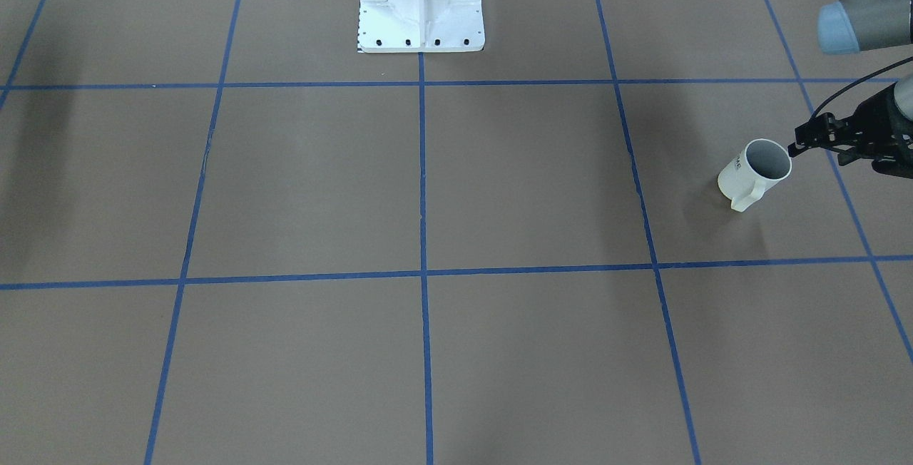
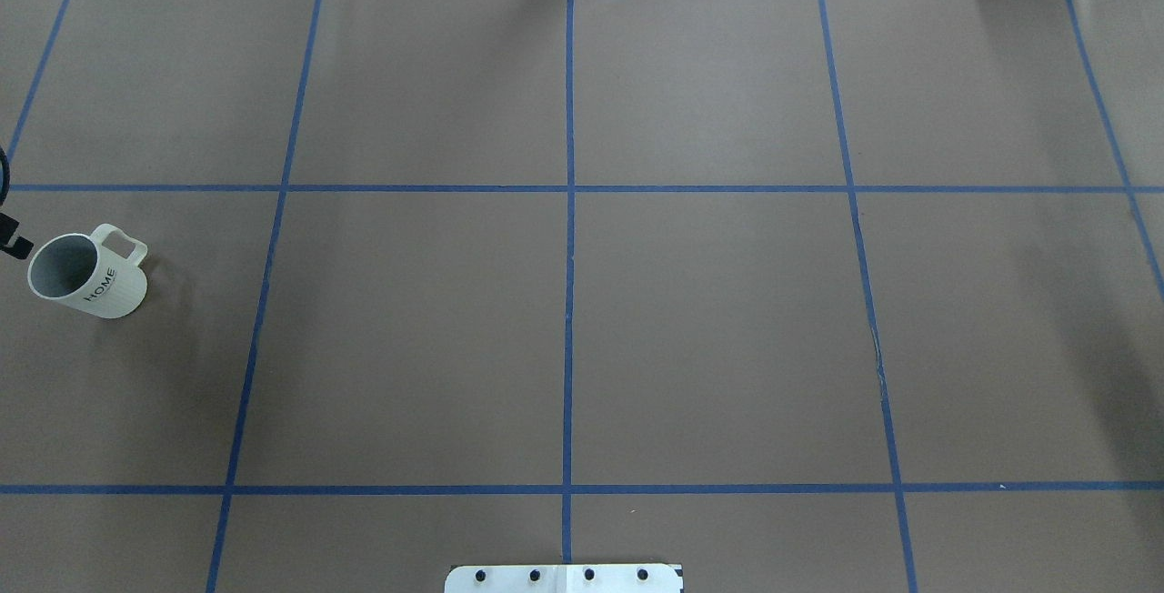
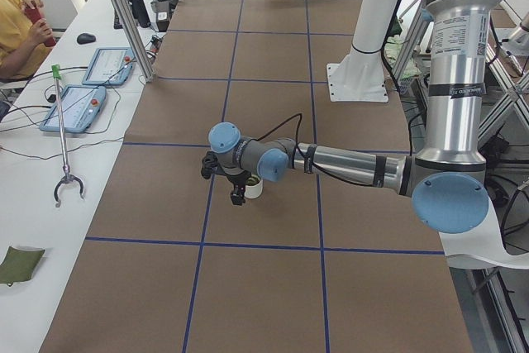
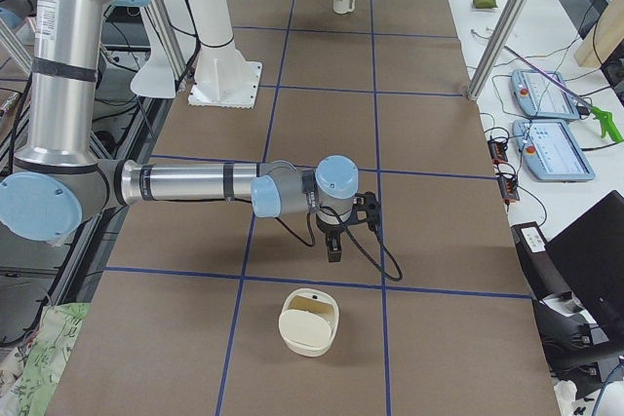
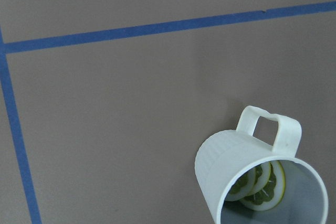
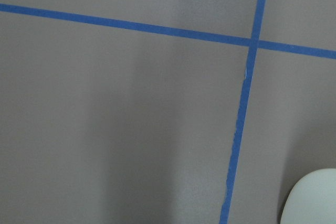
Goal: Left arm hands cup to right arm to dump lemon
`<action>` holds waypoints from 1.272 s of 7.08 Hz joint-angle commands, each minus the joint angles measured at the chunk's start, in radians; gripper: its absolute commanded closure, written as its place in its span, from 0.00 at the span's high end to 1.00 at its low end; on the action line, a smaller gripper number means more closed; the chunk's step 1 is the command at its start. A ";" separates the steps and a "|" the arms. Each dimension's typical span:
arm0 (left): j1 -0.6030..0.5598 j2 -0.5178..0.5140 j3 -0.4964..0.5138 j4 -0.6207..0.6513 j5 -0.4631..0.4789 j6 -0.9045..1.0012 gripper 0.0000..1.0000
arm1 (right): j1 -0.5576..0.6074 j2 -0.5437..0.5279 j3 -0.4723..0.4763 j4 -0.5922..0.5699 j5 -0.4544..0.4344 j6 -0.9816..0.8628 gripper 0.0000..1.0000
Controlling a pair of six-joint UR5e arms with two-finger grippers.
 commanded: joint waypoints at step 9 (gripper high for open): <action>0.059 -0.044 0.008 -0.018 -0.006 -0.051 0.00 | -0.007 0.012 0.004 0.000 0.005 0.002 1.00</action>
